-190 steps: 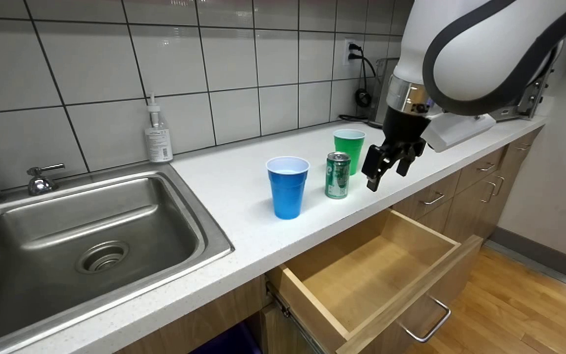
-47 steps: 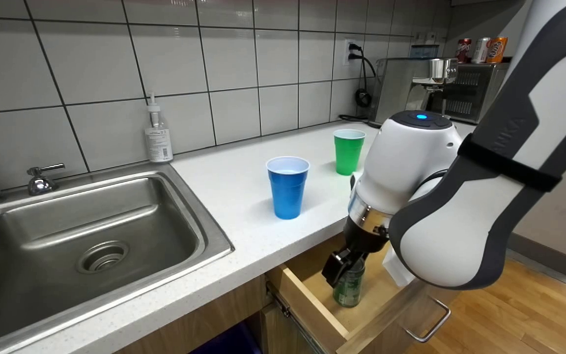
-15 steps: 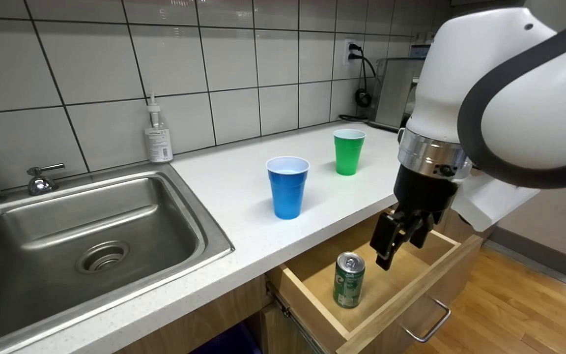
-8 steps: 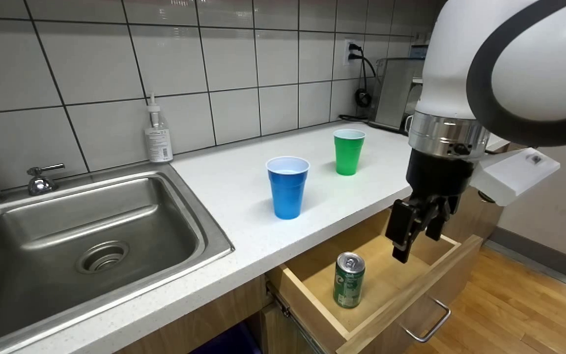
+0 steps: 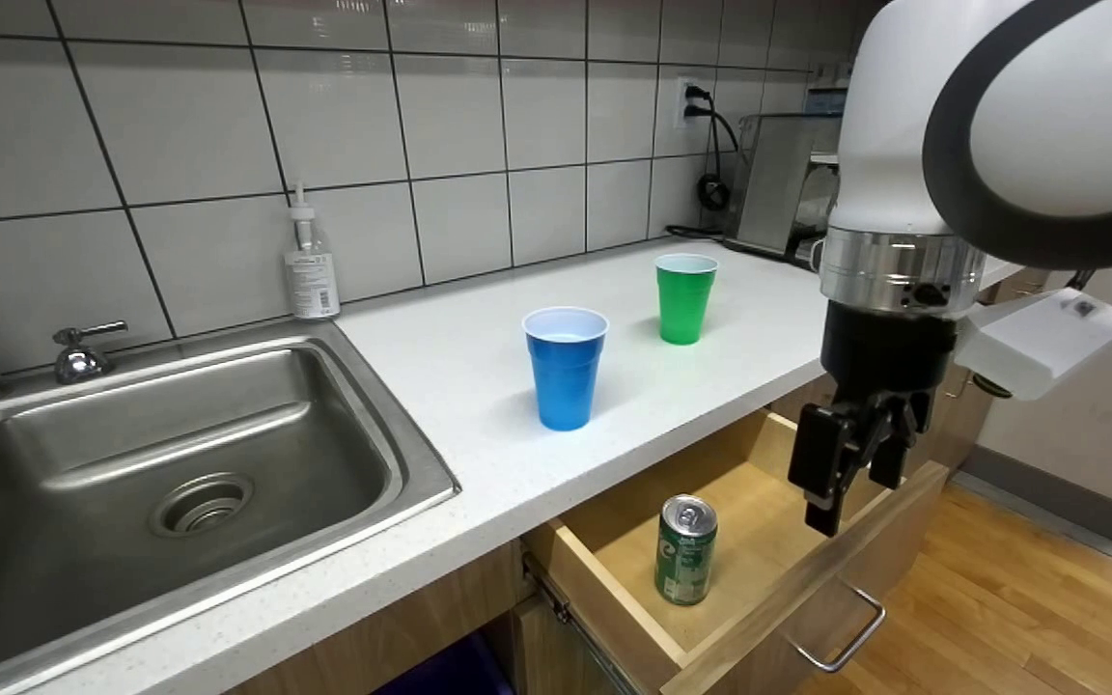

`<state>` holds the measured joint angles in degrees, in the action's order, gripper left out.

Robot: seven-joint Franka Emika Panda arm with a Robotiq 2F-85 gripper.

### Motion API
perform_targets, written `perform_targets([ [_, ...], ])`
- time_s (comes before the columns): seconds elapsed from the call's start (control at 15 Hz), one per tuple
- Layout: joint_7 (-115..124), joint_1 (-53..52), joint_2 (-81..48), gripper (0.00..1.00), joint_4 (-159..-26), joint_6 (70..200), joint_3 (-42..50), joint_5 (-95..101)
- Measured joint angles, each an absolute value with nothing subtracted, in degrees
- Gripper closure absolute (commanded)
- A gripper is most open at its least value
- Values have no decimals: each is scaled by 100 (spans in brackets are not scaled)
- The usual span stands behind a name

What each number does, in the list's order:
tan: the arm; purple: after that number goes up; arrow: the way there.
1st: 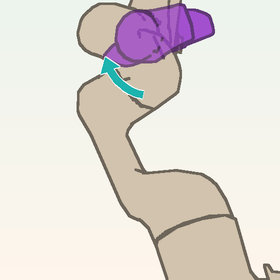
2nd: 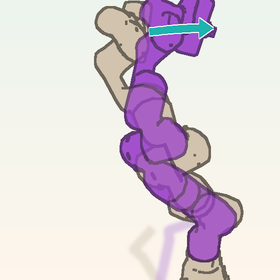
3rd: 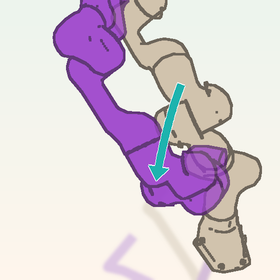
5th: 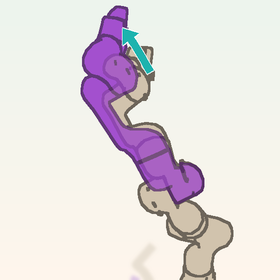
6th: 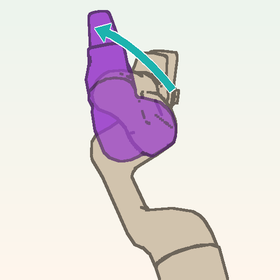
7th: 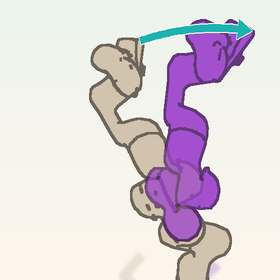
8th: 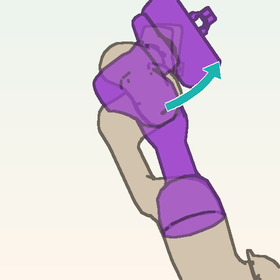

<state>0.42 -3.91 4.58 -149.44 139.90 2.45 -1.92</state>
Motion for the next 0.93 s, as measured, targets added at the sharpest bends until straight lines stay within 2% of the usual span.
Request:
perform_targets([
  [0.93, -6, -245, 257, 0, -14952, 13191, 246, -184],
])
